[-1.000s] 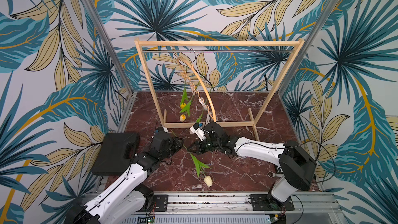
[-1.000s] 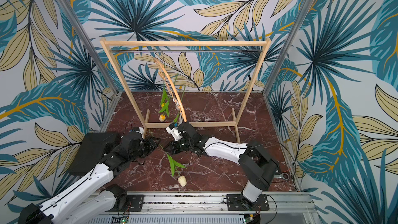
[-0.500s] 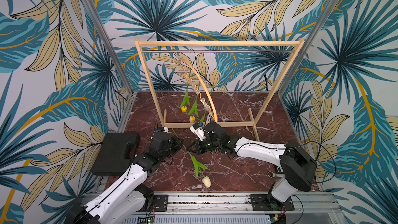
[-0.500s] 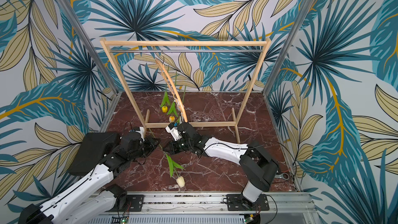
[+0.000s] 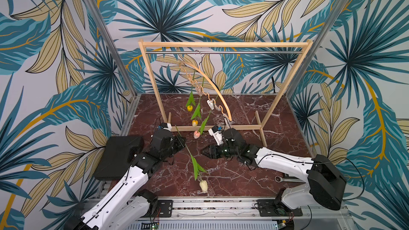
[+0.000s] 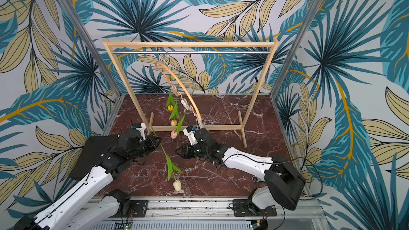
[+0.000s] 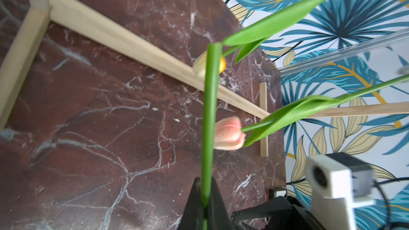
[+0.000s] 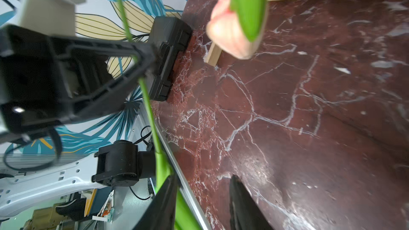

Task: Dry the flowers on a clothes hanger
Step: Pick up the flower at the center of the board.

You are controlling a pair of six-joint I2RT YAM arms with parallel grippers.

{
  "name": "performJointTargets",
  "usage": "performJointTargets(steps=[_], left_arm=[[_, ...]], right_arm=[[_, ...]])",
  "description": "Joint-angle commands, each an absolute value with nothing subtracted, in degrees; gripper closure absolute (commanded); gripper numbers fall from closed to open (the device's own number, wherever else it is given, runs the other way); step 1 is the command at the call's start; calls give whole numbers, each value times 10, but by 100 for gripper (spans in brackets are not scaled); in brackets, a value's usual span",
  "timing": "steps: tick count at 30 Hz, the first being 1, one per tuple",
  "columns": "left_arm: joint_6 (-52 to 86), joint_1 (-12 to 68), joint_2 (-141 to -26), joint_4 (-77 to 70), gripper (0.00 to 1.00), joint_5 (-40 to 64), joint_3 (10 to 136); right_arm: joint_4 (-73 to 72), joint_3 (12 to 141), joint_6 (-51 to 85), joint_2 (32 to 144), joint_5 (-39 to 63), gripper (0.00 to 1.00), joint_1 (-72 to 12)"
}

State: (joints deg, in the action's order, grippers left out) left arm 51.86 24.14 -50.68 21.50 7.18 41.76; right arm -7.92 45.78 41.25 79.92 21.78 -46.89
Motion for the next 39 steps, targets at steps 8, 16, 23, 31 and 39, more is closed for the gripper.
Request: performJointTargets(steps=[8, 16, 23, 31, 39], left_arm=[[368, 208, -574, 237, 100, 251, 628], [396, 208, -614, 166, 100, 340, 694], [479, 207, -634, 52, 100, 399, 693], [582, 207, -647, -88, 100, 461, 667], [609, 207, -642, -138, 100, 477, 648]], right_arm=[[137, 493, 357, 613, 180, 55, -449], [242, 579, 310, 580, 165, 54, -454], [225, 662, 293, 610, 157, 54, -457], [154, 730, 296, 659, 202, 57, -457], [94, 763, 313, 696, 241, 62, -457]])
